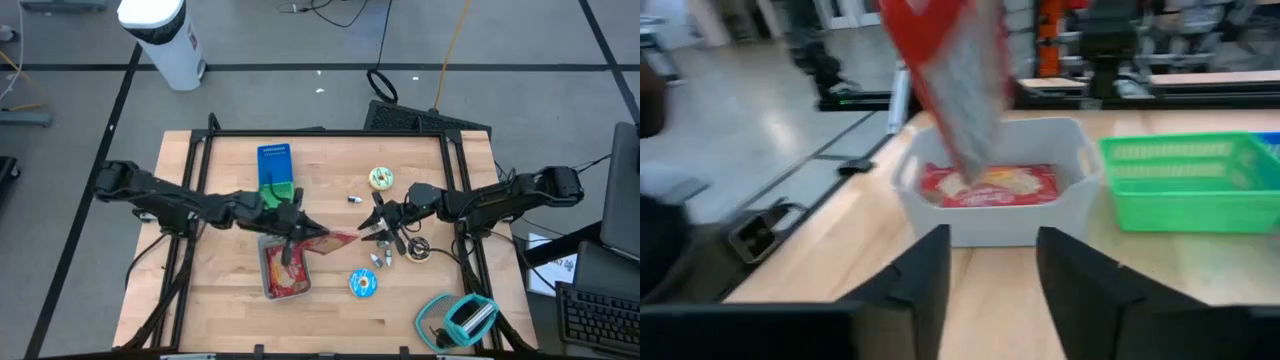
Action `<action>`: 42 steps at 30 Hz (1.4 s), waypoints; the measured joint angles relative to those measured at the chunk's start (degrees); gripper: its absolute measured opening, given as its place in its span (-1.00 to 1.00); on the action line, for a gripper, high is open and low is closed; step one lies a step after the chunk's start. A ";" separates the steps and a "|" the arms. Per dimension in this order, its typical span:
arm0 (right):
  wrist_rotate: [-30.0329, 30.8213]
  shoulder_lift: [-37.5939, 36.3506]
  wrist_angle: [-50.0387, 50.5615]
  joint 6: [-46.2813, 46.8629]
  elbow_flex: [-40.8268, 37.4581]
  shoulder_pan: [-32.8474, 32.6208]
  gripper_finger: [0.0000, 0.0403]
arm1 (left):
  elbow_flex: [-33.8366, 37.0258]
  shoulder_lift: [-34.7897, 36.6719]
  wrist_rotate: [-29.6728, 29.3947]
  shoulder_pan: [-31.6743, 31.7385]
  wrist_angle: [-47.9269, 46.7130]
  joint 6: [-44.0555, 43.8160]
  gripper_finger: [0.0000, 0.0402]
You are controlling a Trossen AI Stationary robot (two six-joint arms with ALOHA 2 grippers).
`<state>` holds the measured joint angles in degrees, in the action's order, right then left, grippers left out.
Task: Pick & Place Food Item
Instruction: Put the popcorn pack into the gray bin
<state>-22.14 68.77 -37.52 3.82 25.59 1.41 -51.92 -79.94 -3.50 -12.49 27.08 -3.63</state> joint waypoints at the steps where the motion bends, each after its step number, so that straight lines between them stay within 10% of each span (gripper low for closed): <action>1: 0.97 0.00 0.01 -0.01 -0.08 0.00 -0.22 | 0.05 0.81 -2.29 -1.16 -0.14 0.13 -0.99; 19: 1.28 0.00 -0.85 -1.93 -0.14 0.00 -0.06 | 18.36 5.35 -59.95 -26.31 20.66 -9.73 -1.00; 42: 1.28 0.00 -1.31 -1.93 -0.14 0.00 -0.10 | 20.76 -2.82 -64.00 -28.08 26.54 -41.10 -1.00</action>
<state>-20.86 68.77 -38.83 1.89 25.45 1.41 -31.16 -82.76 -67.51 -40.57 53.62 -44.73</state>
